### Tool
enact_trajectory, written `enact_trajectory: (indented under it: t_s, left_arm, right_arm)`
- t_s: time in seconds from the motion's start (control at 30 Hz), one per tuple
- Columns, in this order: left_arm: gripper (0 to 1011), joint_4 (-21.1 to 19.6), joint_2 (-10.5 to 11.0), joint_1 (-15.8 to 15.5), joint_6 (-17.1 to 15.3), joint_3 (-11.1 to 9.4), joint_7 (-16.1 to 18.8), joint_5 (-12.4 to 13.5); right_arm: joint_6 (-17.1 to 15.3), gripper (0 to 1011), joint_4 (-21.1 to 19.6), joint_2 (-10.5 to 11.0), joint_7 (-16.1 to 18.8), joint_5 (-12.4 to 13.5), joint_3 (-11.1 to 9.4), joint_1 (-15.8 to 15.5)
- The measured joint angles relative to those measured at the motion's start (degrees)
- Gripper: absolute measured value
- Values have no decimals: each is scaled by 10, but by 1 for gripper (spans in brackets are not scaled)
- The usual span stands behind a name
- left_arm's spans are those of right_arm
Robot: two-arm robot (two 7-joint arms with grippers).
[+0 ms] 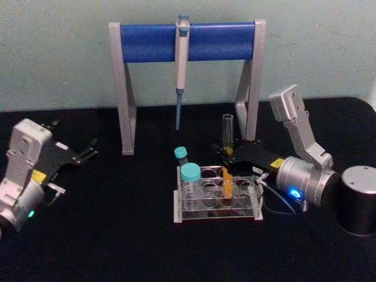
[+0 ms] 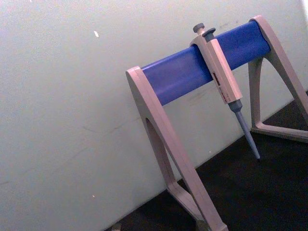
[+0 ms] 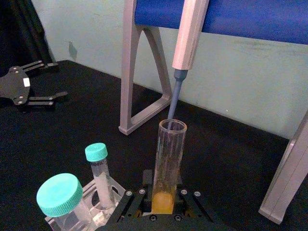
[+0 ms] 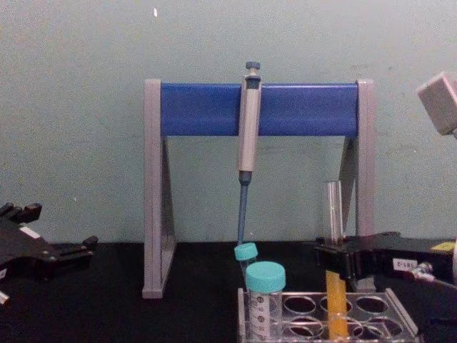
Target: Pick up the test tube from the test tube rack, shake it, then place it back into the test tube rack.
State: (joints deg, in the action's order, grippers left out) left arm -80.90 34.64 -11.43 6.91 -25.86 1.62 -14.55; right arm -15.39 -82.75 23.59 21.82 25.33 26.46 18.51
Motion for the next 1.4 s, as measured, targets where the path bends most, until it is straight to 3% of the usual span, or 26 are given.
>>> enact_trajectory:
  t_s: [0.57,1.0,1.4]
  left_arm:
    - [1001,0,0,0,0,0,0,0]
    - [1001,0,0,0,0,0,0,0]
    - [1001,0,0,0,0,0,0,0]
  right_arm:
    - [5,230,-3,0,2,-4,0,-3]
    - [44,230,-16,-1,4,-24,-5,-20]
    - [72,232,-42,0,2,-34,-25,-38]
